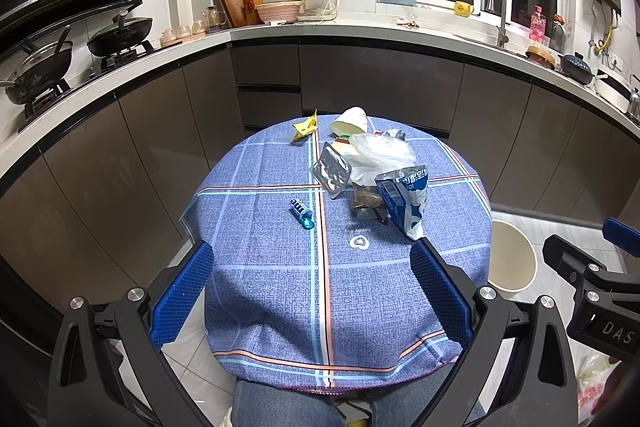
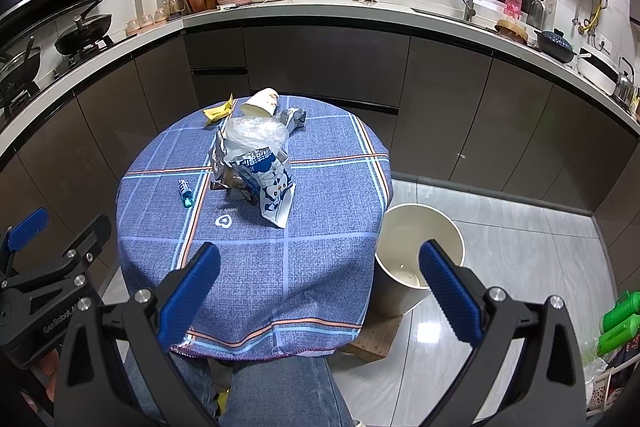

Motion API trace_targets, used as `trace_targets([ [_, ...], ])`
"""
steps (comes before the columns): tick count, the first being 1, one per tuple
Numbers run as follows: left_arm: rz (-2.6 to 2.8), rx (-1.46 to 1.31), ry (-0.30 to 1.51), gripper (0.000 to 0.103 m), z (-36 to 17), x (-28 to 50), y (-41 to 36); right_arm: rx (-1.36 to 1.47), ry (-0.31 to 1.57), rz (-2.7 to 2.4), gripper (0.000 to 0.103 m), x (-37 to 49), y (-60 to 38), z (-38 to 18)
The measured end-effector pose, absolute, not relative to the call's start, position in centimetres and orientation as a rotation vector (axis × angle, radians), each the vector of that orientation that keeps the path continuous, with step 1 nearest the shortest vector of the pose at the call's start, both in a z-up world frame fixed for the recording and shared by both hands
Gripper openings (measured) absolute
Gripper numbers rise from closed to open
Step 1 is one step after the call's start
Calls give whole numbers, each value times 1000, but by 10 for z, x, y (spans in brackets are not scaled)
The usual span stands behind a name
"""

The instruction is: Collect trash

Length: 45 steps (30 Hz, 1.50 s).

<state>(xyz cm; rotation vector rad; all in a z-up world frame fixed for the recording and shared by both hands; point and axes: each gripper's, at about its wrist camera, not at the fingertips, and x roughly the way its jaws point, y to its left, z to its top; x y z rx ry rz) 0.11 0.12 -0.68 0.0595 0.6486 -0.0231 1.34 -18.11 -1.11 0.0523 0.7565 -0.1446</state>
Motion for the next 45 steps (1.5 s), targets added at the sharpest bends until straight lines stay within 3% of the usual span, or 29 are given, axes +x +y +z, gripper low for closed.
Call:
trace_targets([
  [36,-5,40,713,95,-27,27,8,56,837,-123,100,49,-183,-37],
  [45,-109,-43,755,95,-34,64,24,35,735,25,100,87,-188,-68],
])
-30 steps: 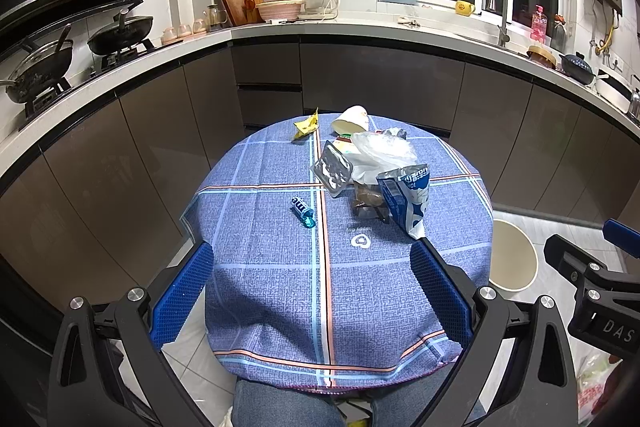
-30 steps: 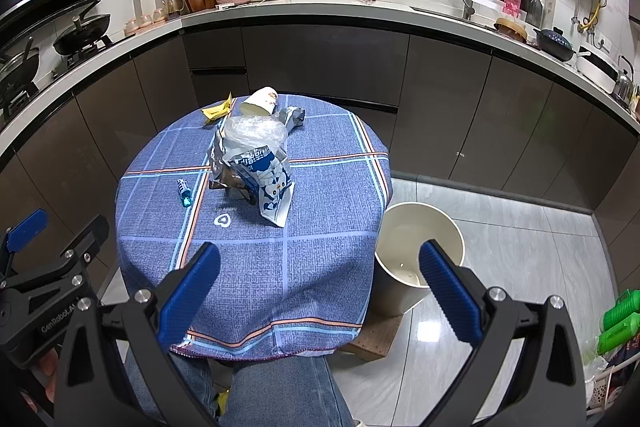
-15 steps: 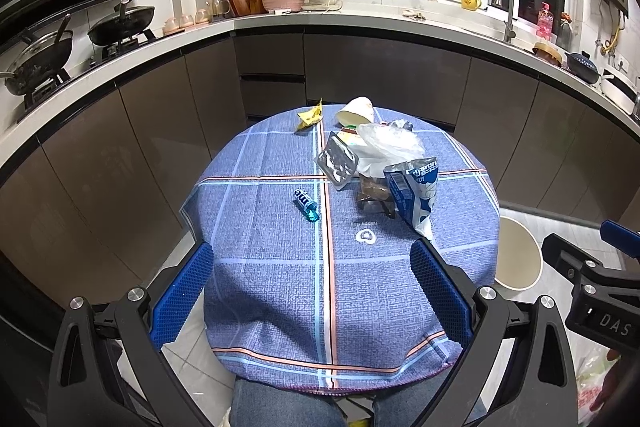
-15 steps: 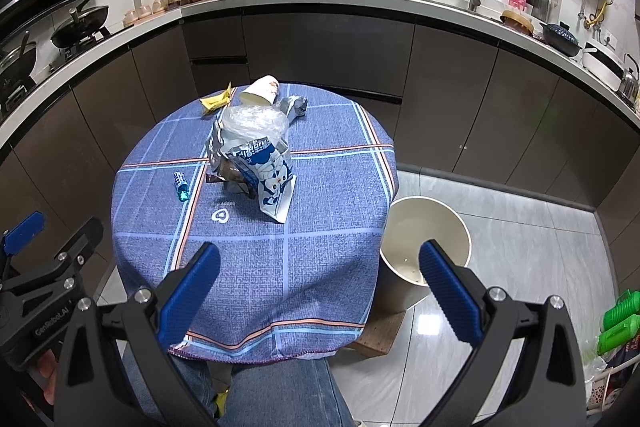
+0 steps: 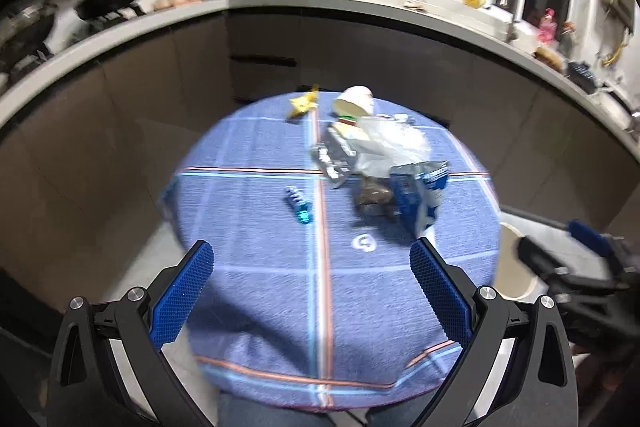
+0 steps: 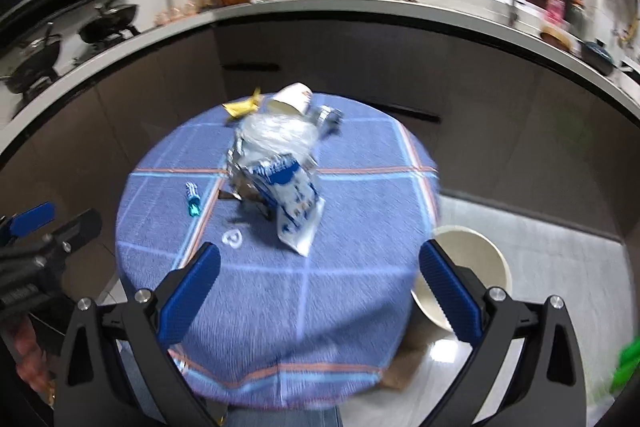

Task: Collect trash
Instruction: 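Grasp the blue-and-white snack bag with the right tool while the left tool grasps the clear plastic bag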

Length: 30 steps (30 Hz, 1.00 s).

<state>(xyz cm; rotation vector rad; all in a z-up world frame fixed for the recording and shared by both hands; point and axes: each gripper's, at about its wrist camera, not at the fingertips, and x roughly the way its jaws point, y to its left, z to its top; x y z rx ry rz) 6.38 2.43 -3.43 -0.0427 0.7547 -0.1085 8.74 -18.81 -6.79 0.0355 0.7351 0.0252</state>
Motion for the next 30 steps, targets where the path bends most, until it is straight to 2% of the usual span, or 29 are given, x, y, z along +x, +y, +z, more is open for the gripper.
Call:
trace_targets([
  [13,-296,-109,814,94,-35,165,34,87,804,189,99,199,-174,-132],
  [15,-322,-103,817,94,-37,179,32,105,817,196,96,212,-175,-141],
  [18,-377,-94,842,93,-43,203,21,113,831,201,74,223,-179,-149],
  [20,-407,-98,866,88,-49,215,13,107,838,195,42,223,-183,-151],
  [22,-462,-112,892,84,-57,233,0,111,844,184,31,223,-190,-154],
  [25,-497,-135,948,76,-72,261,-22,118,854,185,27,220,-197,-158],
  [30,-473,-139,1053,60,-104,307,-50,104,847,180,27,209,-200,-156],
])
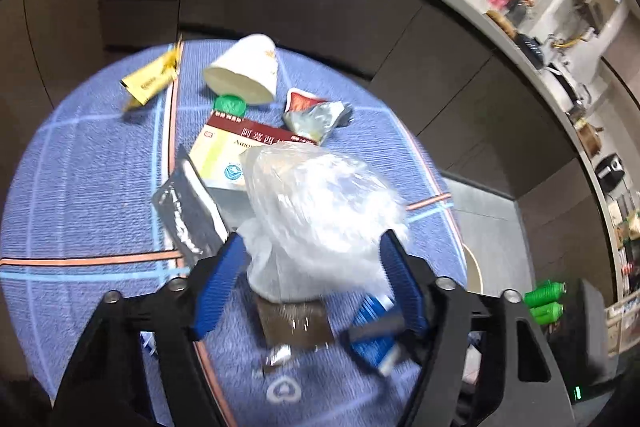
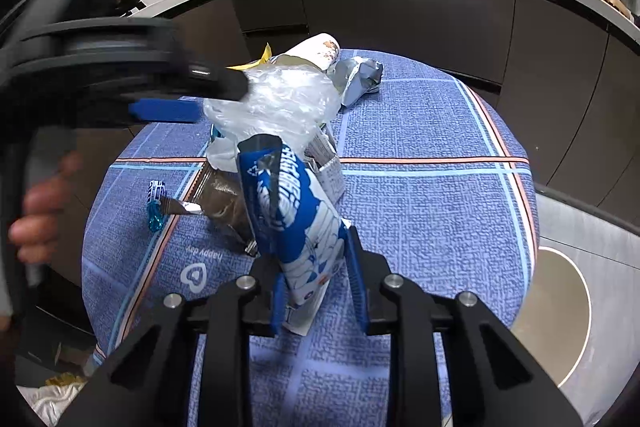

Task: Collect trash
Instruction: 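Grasp the blue-and-white snack bag with the right tool while the left tool grasps the clear plastic bag, then carry both bags over the white bin and open both tools to drop them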

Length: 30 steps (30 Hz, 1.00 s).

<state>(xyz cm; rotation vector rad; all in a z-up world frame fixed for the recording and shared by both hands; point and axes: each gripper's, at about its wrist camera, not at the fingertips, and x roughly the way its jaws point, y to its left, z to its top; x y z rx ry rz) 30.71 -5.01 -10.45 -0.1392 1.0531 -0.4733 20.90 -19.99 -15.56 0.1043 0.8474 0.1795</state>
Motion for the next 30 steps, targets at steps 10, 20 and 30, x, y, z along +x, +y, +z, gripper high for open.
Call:
trace_targets([
  [10,-464,-129,1043,1,-88,307,-59,139,797,159,25,181,-215,-136],
  [20,-600,-84,898,1,-11,245,-92,159,661,45,25,126,-262,-88],
  [30,-838,5,936,1,-22,210,-195,217,698,-202,25,74,-354,-113],
])
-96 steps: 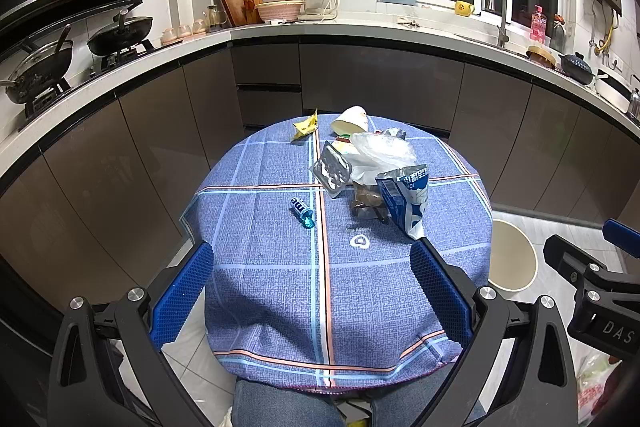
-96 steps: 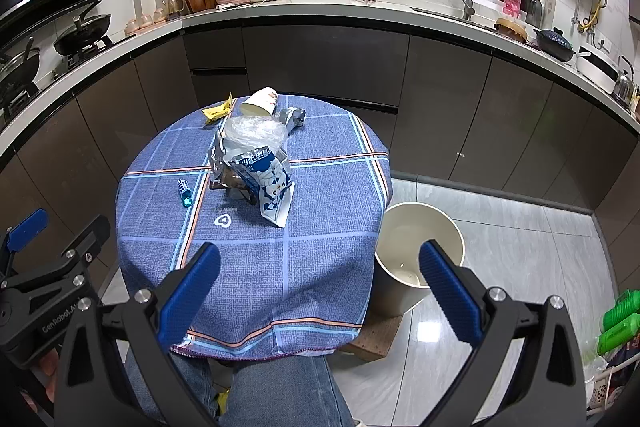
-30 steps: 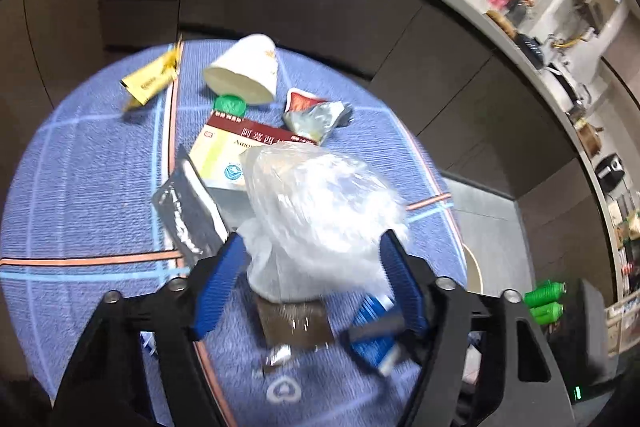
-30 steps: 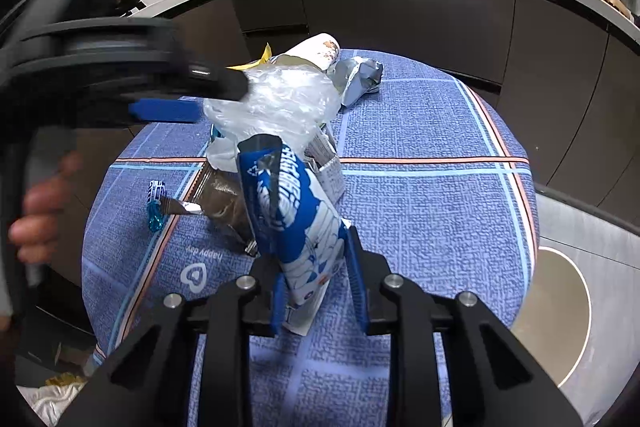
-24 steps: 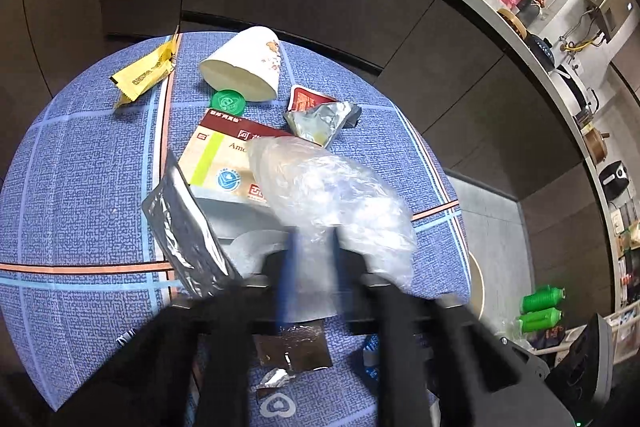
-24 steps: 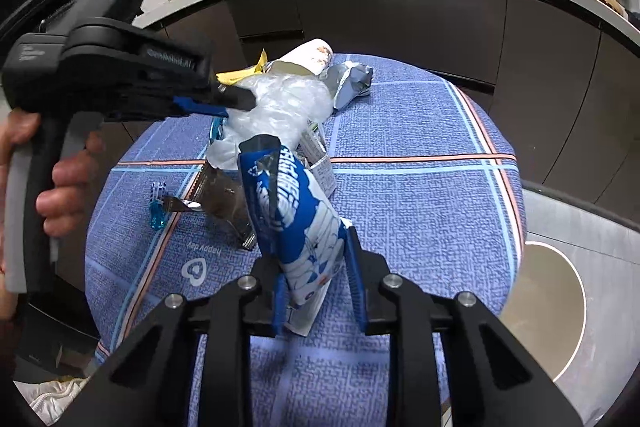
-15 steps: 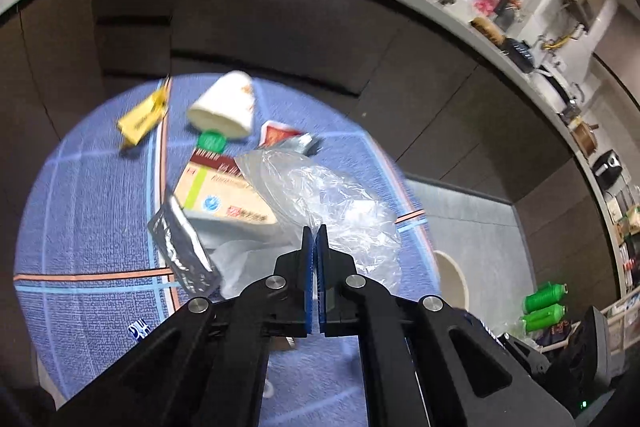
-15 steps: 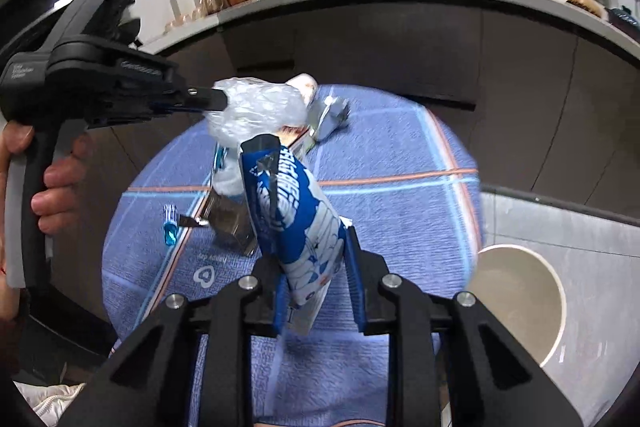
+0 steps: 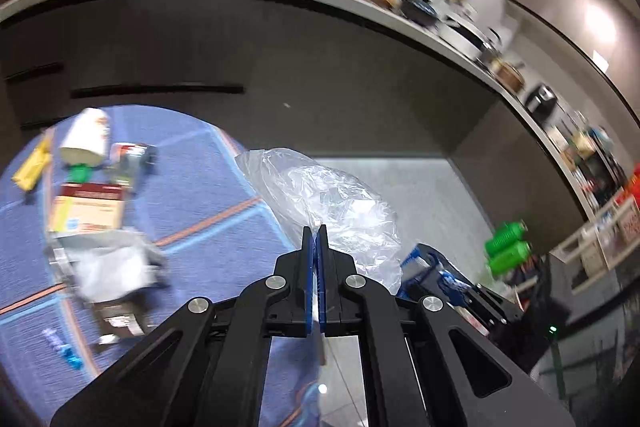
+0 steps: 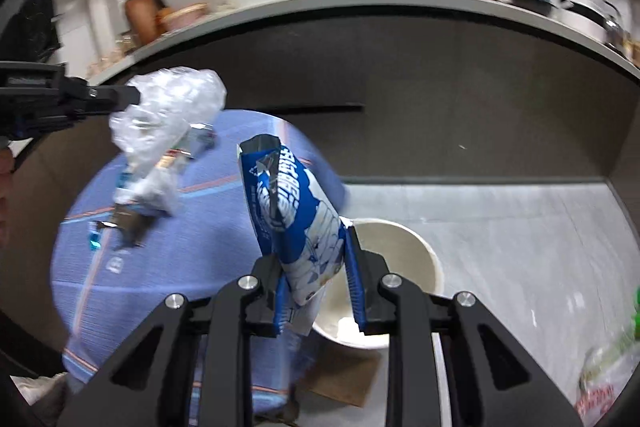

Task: Collect trash
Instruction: 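Carry both bags over the white bin and open both tools to drop them, then grasp the brown wrapper with the right tool while the left tool grasps the blue mint tube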

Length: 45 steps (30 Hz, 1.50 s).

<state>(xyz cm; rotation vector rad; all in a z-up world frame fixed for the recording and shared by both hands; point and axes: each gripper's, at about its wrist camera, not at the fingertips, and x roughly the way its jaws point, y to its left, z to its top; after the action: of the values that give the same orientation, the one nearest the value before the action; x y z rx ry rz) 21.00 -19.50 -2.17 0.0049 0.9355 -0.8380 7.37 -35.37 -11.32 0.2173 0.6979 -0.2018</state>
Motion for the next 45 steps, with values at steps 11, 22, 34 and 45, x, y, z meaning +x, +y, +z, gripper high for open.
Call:
trace_targets([
  [11,-907,105,1098,1,-116,231,-296,337,836,-254,26,86,-416,-206],
  [22,-887,222,1141,11,-165,246,-342,359,922,-256,33,107,-430,-255],
  [34,-852,174,1029,82,-142,246,-334,285,904,-271,70,102,-426,-252],
  [45,-762,133,928,94,-107,230,-294,267,849,-232,100,97,-410,-216],
])
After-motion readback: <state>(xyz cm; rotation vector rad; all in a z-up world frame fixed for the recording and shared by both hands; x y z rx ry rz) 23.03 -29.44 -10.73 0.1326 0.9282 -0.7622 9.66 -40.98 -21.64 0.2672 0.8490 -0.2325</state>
